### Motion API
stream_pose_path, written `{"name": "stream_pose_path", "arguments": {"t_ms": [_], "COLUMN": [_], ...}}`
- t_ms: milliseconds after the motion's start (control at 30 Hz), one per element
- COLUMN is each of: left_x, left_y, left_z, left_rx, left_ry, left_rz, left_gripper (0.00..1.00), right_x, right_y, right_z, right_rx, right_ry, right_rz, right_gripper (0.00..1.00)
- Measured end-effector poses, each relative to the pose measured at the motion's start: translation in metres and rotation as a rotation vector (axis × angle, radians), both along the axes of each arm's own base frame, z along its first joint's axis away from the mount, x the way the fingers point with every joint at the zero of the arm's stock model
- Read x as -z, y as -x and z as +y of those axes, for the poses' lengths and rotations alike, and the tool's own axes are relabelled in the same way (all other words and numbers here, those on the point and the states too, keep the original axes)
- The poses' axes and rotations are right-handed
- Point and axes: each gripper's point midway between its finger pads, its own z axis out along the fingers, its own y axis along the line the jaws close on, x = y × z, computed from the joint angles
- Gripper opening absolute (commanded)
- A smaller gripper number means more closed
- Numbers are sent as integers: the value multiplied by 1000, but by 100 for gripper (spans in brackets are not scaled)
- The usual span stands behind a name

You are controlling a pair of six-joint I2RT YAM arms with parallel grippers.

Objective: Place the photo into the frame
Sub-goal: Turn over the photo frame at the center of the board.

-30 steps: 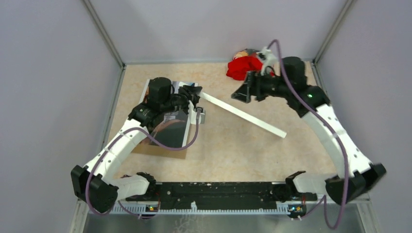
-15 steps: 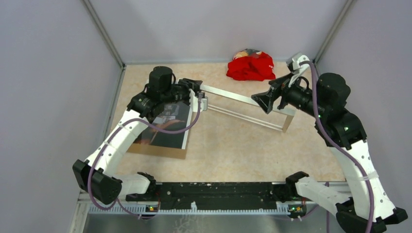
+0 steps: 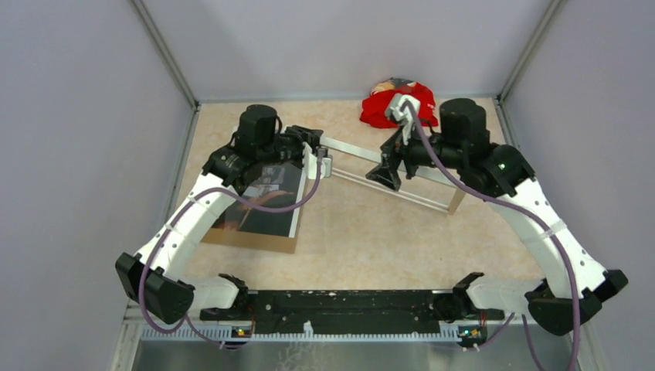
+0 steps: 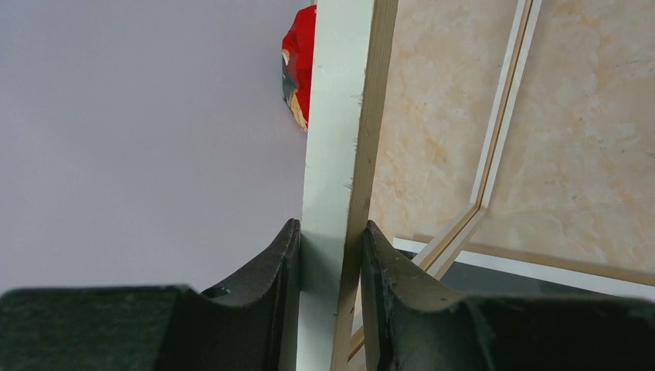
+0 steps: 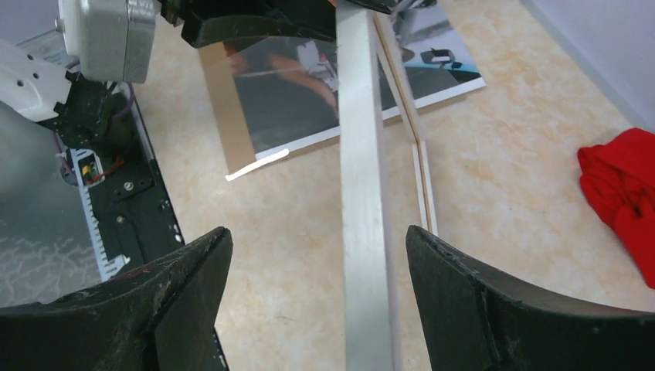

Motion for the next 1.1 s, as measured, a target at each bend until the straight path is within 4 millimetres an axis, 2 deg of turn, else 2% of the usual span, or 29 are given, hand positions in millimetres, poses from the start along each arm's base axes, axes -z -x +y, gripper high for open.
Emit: {"name": "stream_pose_path", "arguments": {"t_ms": [133,300,333,467,500,533,633,667,733,867,967,1100], "left_x": [0,0,-1,0,0,0,-2,-3,-10,-29,-43,-54], "left_y": [0,-2,-2,-1,-2,-3,-6,-7,-7,-3,-1,-6], "left_z": [-5,-8,-8,-9,-9,-9,-9,-9,-11,-9,-4,7], "left_rx": [9,12,12,15,14,12,4,-2,-11,-39,-66,-118], "left_ry": [-7,-14,-15,-21,-22,-24,-12,-1,33,108,159,211], "left_rz": [-3,-5,-7,0,-1,-5,-11,-6,-10,-15,-4,28], "left_gripper": [0,0,0,1,10,22,79,91,95,98,99,99], "right_x": [13,36,40,51,54,55,52,51,51,44,36,36], "right_y": [-6,-18,-19,-27,-29,-31,-36,-36,-40,-54,-70,-89], "right_z": [19,19,19,19,19,19,20,21,20,13,-2,-30], "right_rx": [-38,-16,-12,11,22,23,43,49,82,132,177,261], "right_ry": [75,159,171,214,220,228,225,220,209,162,88,44], "right_rz": [17,47,52,55,64,59,43,46,70,145,214,262], "right_gripper": [77,65,60,11,3,0,0,0,0,0,0,0]}}
